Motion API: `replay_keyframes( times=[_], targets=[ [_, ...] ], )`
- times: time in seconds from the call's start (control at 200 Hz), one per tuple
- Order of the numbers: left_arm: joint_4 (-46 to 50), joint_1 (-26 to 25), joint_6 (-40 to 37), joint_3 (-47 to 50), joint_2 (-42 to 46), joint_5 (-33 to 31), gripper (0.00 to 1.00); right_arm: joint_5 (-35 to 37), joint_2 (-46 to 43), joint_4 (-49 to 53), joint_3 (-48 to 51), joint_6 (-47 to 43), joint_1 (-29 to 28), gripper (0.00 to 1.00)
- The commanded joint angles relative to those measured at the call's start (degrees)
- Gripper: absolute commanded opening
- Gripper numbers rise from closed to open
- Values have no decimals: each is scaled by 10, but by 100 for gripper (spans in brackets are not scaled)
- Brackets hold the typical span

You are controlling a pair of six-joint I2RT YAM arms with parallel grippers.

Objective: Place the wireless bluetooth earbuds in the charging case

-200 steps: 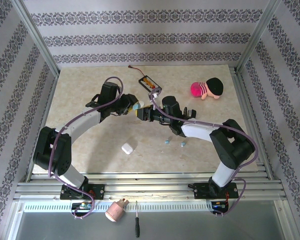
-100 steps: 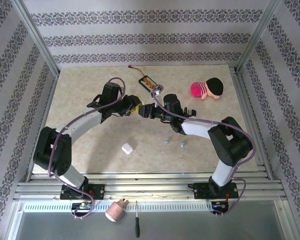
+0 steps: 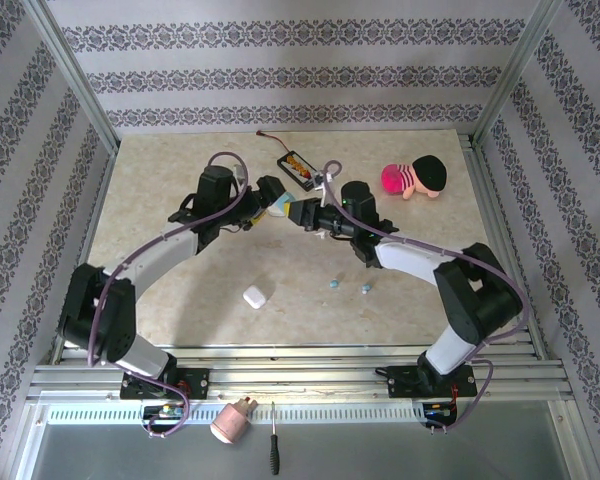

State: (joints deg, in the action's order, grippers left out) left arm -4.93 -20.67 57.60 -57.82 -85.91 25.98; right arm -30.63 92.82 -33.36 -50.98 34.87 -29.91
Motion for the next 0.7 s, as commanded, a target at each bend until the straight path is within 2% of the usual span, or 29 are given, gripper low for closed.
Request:
replay_keyframes(
  times=[0.0, 0.145, 0.22, 0.295, 0.395, 0.475, 0.52, 0.695],
  targets=[
    [-144, -5, -126, 31, 49, -56, 99, -58, -48, 1, 18, 30, 22, 18],
    [-261, -6, -289, 78, 82, -33, 100, -131, -89, 21, 33, 65, 59, 18],
    [-311, -7, -401, 99, 97, 56, 99, -174, -107, 25, 35, 91, 80, 17],
    [-329, -8, -463, 116, 110, 80, 99, -235, -116, 37, 23, 125, 100, 16],
    [-332, -9, -542, 127, 124, 134, 99, -351, -112, 66, -9, 183, 113, 16],
    [-353, -10, -607, 147, 135, 189, 100, -391, -112, 67, -17, 228, 115, 16],
    [-344, -11, -635, 149, 141, 214, 99, -405, -115, 70, -20, 240, 115, 16],
    [-214, -24, -761, 121, 157, 312, 100, -443, -123, 71, -28, 274, 111, 13]
  ],
)
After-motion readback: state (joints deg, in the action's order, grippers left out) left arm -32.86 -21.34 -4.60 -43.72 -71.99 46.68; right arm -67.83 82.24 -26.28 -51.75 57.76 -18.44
